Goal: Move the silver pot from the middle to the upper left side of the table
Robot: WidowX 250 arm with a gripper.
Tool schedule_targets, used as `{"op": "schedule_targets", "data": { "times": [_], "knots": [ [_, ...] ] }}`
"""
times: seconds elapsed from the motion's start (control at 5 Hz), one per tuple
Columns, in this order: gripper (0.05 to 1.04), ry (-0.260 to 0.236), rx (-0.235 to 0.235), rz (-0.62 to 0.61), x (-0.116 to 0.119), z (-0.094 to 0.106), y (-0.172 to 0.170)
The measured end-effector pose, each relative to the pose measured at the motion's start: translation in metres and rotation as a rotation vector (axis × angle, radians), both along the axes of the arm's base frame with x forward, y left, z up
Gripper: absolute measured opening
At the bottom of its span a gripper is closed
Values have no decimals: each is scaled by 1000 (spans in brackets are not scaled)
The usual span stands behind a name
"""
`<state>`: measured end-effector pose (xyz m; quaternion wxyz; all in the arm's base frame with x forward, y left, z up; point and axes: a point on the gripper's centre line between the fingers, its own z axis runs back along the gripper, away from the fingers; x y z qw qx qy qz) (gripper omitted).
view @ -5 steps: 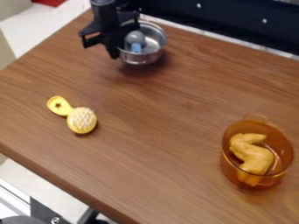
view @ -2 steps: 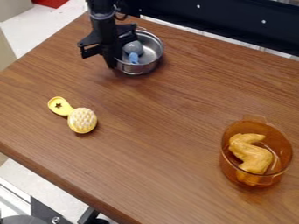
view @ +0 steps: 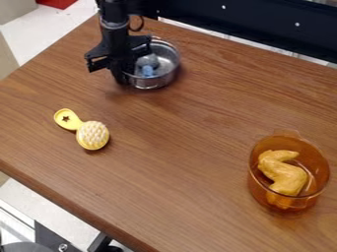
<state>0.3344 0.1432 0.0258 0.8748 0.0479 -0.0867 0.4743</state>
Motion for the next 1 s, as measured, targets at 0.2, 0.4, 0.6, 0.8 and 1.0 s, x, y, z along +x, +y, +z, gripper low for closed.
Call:
{"op": "schedule_targets", "data": {
  "times": [0.2,0.4,0.6,0.8,1.0],
  "knots": [
    [480,31,22,3,-4,0,1],
    [787,28,14,33,-5,4,1],
    [995,10,4,36,-3,16,-1],
    [999,7,8,32,-2,28,-9],
    [999,21,-2,12,4,43,-21]
  ]
}}
